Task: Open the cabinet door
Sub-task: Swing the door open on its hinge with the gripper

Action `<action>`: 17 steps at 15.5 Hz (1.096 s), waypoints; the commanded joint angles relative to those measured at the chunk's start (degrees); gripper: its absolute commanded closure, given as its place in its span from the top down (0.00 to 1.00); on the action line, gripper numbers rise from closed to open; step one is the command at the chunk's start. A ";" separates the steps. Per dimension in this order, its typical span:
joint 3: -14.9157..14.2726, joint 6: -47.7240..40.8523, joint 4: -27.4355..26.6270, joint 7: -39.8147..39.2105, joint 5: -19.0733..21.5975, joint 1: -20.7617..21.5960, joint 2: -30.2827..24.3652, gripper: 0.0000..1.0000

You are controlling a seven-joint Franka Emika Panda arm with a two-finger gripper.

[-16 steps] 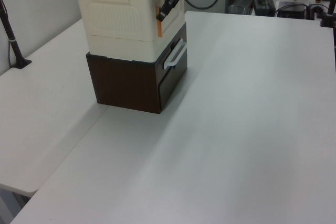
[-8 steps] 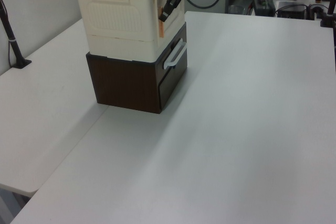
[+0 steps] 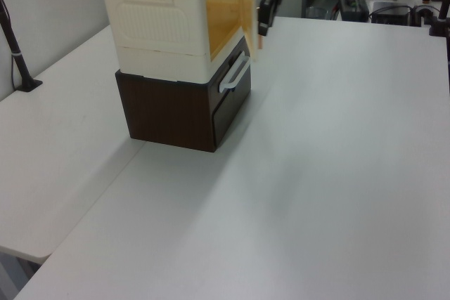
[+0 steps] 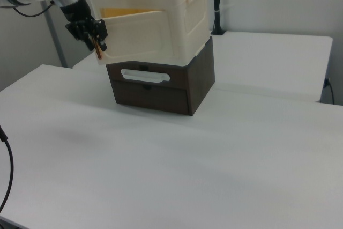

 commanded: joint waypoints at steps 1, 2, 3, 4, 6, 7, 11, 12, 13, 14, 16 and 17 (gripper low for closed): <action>-0.63 -9.11 -3.16 -3.21 1.76 -0.35 -5.88 1.00; -0.90 -11.22 -2.89 -3.74 1.85 -0.35 -7.02 1.00; -1.07 -13.07 -2.72 -4.36 1.85 -0.44 -7.99 1.00; -1.16 -14.39 -2.54 -5.41 1.94 -1.05 -9.22 1.00; -1.07 -14.93 -2.45 -6.73 2.46 -2.28 -11.77 1.00; -1.07 -14.84 -2.45 -6.83 3.51 -2.37 -12.48 1.00; -0.90 -13.71 0.26 -7.00 4.05 -2.29 -12.49 1.00; -0.81 -11.26 0.53 -6.92 4.14 -2.11 -12.22 1.00; -0.55 -7.24 0.10 -6.39 4.40 -2.02 -12.13 1.00; -0.46 -4.50 0.01 -6.13 4.49 -1.93 -11.70 1.00; -0.37 -3.16 -1.30 -6.12 4.58 -1.85 -11.08 1.00; -0.28 -3.15 -1.57 -6.12 4.66 -1.76 -10.56 1.00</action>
